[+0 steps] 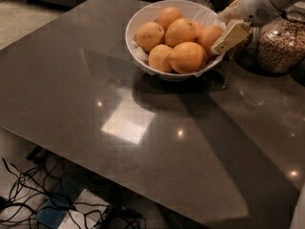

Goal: Pick orange from white bowl

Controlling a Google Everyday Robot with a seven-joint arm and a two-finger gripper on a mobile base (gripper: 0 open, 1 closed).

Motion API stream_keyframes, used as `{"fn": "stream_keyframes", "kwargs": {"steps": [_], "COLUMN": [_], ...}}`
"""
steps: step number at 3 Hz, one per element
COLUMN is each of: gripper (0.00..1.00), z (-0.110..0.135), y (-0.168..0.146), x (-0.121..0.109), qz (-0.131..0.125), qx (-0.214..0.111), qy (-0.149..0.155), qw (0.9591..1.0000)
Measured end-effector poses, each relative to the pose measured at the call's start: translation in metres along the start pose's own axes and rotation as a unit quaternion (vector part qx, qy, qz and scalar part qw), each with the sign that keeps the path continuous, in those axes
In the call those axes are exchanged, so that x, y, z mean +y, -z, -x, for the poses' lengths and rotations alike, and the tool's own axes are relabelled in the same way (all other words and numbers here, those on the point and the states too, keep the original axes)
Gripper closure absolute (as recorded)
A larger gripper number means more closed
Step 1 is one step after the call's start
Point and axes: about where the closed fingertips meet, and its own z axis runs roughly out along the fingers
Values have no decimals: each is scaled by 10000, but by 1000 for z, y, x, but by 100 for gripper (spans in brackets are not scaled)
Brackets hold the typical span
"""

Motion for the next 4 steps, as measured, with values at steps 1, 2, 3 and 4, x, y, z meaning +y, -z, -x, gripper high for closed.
{"fn": "stream_keyframes", "kwargs": {"steps": [1, 2, 3, 4], "gripper": [29, 29, 30, 30], "z": [0, 1, 2, 4], "y": [-12, -24, -33, -32], "x": [-3, -5, -5, -6], "qz": [90, 178, 267, 268], "qx": [-45, -87, -124, -124], "qy": [-15, -23, -35, -36], "qw": [9999, 9998, 9996, 9996]}}
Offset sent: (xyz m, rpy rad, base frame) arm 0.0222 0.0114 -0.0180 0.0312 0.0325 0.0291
